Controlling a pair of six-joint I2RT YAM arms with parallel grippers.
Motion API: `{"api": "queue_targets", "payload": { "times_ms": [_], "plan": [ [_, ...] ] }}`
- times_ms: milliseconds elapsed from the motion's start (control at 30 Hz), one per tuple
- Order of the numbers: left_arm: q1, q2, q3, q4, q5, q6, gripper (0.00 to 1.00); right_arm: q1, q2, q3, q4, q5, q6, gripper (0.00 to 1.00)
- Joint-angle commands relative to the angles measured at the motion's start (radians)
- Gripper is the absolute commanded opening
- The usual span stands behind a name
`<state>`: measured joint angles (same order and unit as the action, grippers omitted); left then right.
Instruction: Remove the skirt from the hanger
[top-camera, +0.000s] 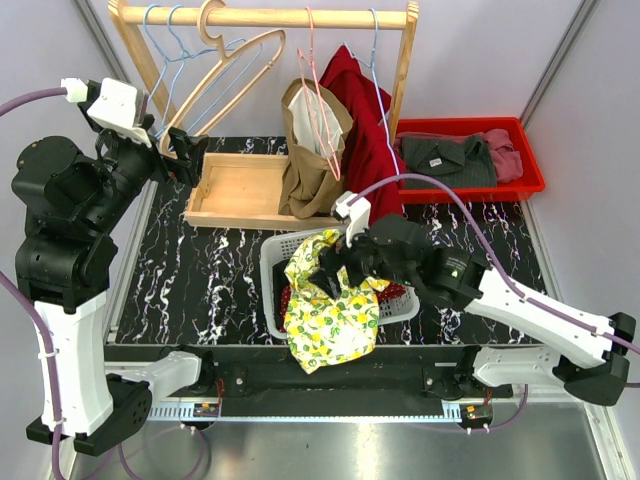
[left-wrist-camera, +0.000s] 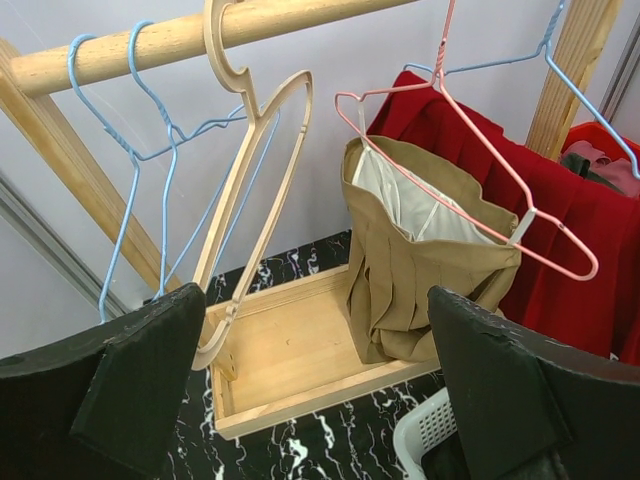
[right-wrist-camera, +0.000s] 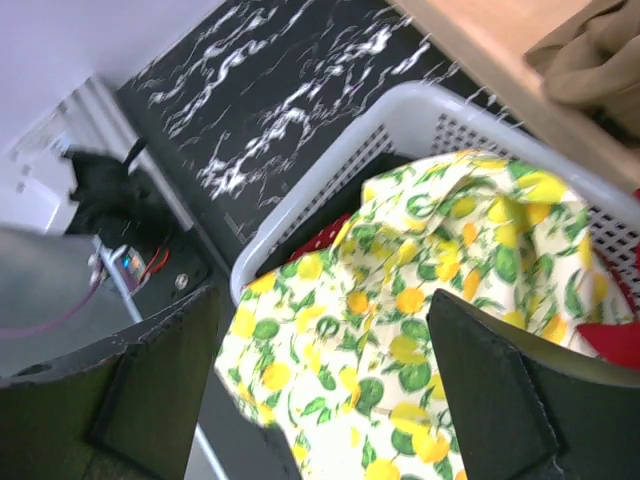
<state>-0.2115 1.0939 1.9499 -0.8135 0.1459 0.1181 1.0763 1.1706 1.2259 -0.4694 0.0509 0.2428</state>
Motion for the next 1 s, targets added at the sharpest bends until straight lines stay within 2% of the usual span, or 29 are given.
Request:
{"api": "queue_targets", "payload": {
  "times_ms": [0,233,567,833,967],
  "plan": [
    [-0.003,-0.011,0.009,0.053,0.009,0.015,0.99,0.011,0.006,-0.057,-0.13,-0.161,-0.037,0.93],
    [-0.003,-0.003,0.006,0.056,-0.003,0.025,0.99,0.123,0.067,-0.046,-0.204,-0.157,-0.086,0.91],
    [-0.003,-0.003,0.015,0.057,-0.009,0.035,0.99,0.231,0.167,-0.094,-0.147,-0.186,-0.083,0.88],
    [-0.003,-0.009,0.012,0.057,0.0,0.034,0.99,0.258,0.322,-0.123,-0.08,0.042,-0.119,0.87],
    [-0.003,-0.015,0.009,0.057,-0.008,0.037,0.99,0.258,0.348,-0.123,-0.054,0.107,-0.138,0.81]
  ]
}}
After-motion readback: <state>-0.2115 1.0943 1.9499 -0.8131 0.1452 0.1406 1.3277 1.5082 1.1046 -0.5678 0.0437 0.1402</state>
